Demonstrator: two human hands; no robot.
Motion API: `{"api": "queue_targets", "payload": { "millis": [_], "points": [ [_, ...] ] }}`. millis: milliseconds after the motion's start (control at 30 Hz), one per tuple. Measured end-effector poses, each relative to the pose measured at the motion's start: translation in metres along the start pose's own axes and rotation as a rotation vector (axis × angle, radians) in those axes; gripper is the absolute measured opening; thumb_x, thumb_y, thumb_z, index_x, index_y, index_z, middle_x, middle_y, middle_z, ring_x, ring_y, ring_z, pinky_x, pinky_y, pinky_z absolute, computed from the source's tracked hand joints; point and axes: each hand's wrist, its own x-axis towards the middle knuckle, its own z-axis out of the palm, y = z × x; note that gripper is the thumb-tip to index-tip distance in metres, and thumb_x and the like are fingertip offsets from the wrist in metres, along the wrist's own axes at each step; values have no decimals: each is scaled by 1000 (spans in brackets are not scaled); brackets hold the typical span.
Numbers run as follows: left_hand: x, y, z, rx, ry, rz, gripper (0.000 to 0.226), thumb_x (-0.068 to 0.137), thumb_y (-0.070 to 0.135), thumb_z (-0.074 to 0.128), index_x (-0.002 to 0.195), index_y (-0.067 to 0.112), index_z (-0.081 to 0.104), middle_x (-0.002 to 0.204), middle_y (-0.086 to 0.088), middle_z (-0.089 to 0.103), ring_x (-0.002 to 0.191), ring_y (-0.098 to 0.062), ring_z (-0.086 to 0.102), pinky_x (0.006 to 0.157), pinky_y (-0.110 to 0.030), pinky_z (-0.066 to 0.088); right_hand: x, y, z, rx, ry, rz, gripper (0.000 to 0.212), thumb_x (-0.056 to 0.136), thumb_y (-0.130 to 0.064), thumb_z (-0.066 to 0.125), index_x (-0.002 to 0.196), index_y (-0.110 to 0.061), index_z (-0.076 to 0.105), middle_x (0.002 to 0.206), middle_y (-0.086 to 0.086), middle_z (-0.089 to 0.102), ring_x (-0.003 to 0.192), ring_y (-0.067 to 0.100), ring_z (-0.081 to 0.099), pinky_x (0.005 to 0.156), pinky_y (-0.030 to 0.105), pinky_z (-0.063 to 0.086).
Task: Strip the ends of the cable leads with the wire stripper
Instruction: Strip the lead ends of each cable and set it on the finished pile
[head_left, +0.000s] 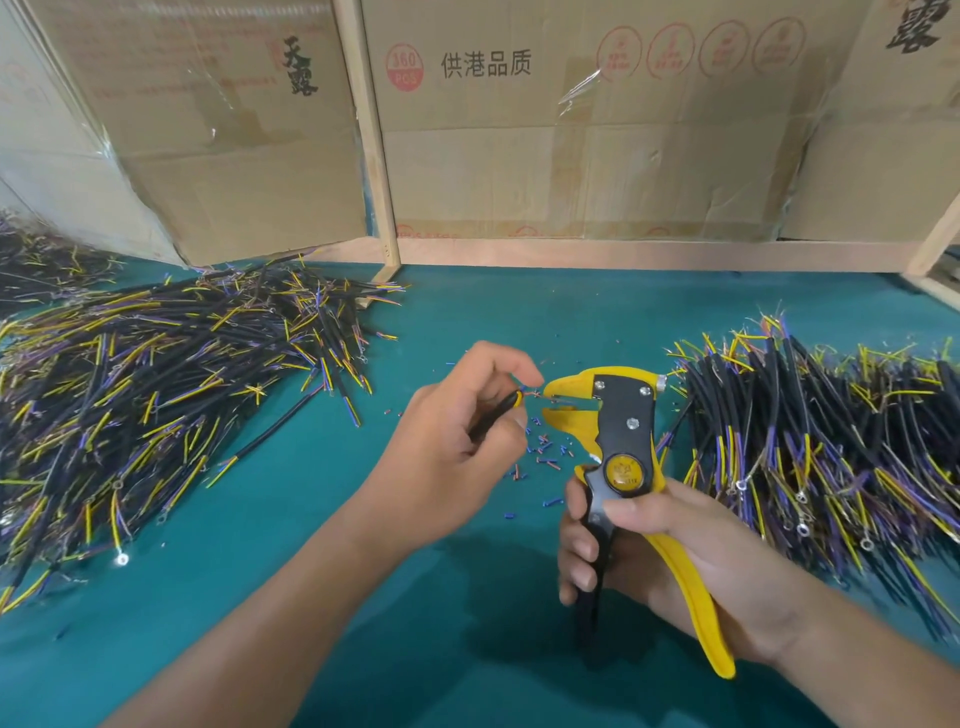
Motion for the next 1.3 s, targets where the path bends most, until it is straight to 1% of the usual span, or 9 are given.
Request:
{"api": "queue_targets", "payload": {
  "millis": [100, 233, 367, 567, 867, 1033, 1100, 1200, 1300],
  "points": [
    [0, -1, 1, 8, -6, -5, 22, 94, 2, 46, 108, 18, 50, 65, 1, 36, 56, -12, 32, 54, -17, 29, 0, 1, 1, 6, -5, -7, 24, 84, -16, 70, 101, -1, 64, 80, 18, 52, 73, 34, 53, 78, 51, 51],
    [-1, 0, 3, 52, -12, 16, 19, 94, 11, 46, 108, 22, 47, 66, -2, 39, 54, -12, 31, 51, -16, 27, 1, 2, 4, 26, -12, -12, 25, 81, -16, 72, 99, 0, 63, 79, 19, 51, 72, 34, 52, 77, 50, 51],
    [-2, 3, 4, 116, -22, 31, 19, 91, 18, 47, 109, 25, 44, 68, -2, 41, 55, -12, 33, 51, -13, 26, 1, 3, 6, 59, -30, -28, 38, 76, -19, 83, 99, 1, 62, 79, 19, 50, 72, 34, 52, 76, 51, 51],
    [-2, 7, 5, 128, -22, 40, 21, 91, 17, 47, 109, 25, 41, 70, 1, 43, 55, -9, 35, 52, -8, 26, -1, 2, 8, 31, -41, -43, 40, 75, -21, 84, 98, 1, 62, 78, 19, 49, 72, 34, 52, 77, 51, 51],
    [-2, 7, 5, 146, -24, 26, 21, 91, 19, 46, 109, 26, 40, 71, 0, 44, 58, -12, 36, 53, -12, 27, -2, 3, 8, -15, -45, -53, 35, 77, -24, 83, 96, -2, 64, 78, 19, 49, 72, 34, 52, 77, 51, 50],
    [-2, 6, 6, 154, -36, 35, 24, 91, 19, 47, 112, 25, 38, 72, 5, 43, 57, -12, 38, 54, -12, 28, -1, 3, 8, -18, -4, -40, 38, 76, -27, 85, 92, -1, 64, 74, 19, 48, 68, 33, 51, 72, 49, 51],
    [-2, 7, 6, 158, -47, 38, 26, 91, 20, 47, 114, 24, 37, 73, 5, 42, 58, -13, 39, 53, -15, 31, 0, 3, 7, -14, 12, -28, 37, 76, -29, 84, 88, -1, 62, 71, 17, 46, 64, 31, 49, 68, 48, 50],
    [-2, 8, 7, 167, -65, 35, 28, 91, 19, 48, 115, 26, 36, 74, 4, 41, 61, -17, 42, 55, -32, 41, 0, 3, 8, -61, 29, -25, 33, 81, -31, 79, 81, -4, 60, 66, 14, 43, 57, 28, 46, 62, 44, 48],
    [-2, 8, 7, 189, -69, 34, 31, 91, 13, 51, 115, 26, 36, 74, 5, 42, 61, -16, 41, 55, -33, 42, -2, 1, 9, -107, 72, -21, 41, 79, -40, 81, 75, -6, 58, 63, 12, 39, 53, 26, 42, 57, 42, 45]
  ]
}}
